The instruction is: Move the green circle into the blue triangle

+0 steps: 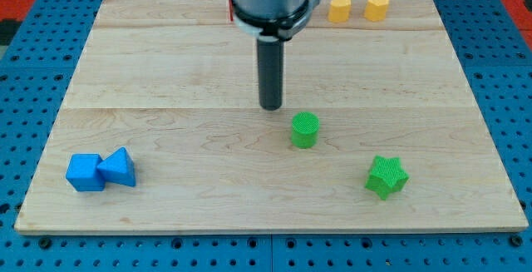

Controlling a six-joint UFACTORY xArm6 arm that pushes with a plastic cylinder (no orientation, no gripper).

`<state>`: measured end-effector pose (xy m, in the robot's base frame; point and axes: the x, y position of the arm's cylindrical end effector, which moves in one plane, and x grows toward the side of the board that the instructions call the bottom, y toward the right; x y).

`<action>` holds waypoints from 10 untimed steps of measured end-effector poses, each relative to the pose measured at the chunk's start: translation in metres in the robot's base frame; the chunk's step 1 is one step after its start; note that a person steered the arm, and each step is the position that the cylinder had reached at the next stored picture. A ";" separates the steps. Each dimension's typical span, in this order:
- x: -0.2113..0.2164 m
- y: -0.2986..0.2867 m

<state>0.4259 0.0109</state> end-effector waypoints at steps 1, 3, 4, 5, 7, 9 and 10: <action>0.011 0.020; 0.041 0.020; 0.045 0.024; 0.022 0.058; 0.055 0.072; 0.077 0.009; 0.093 0.001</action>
<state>0.5190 0.0115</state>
